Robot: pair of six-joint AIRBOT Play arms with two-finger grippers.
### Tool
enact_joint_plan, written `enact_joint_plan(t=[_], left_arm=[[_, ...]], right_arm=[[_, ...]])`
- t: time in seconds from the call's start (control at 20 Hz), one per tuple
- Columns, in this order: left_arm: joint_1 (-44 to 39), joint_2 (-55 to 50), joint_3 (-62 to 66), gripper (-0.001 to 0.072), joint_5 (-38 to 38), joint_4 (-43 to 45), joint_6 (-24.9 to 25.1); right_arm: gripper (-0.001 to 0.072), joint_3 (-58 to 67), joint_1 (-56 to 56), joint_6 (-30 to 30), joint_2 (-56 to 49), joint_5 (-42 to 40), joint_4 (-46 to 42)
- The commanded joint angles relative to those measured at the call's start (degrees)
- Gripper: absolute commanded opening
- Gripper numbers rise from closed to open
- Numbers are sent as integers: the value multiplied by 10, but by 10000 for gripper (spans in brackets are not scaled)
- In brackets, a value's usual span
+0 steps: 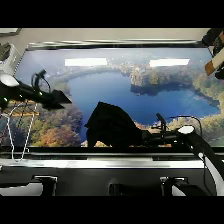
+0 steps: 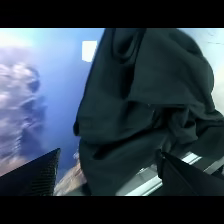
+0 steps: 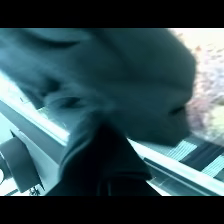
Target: Fold the clothes and pants, and hang the long-sleeved shirts on hangers.
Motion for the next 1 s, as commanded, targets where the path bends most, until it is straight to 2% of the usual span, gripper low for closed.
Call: enact_joint_plan(t=[0.0, 0.1, 0.4, 0.95], left_arm=[[-10, -12, -131, 679, 89, -88, 73], [-33, -33, -162, 678, 93, -121, 95], [-104, -90, -163, 679, 94, -134, 97], [-107, -103, -163, 676, 100, -132, 68]], right_arm=[[31, 0, 1, 24, 45, 13, -1], [31, 0, 1, 23, 56, 13, -1], [31, 0, 1, 38, 57, 16, -1], [32, 0, 1, 38, 57, 23, -1]])
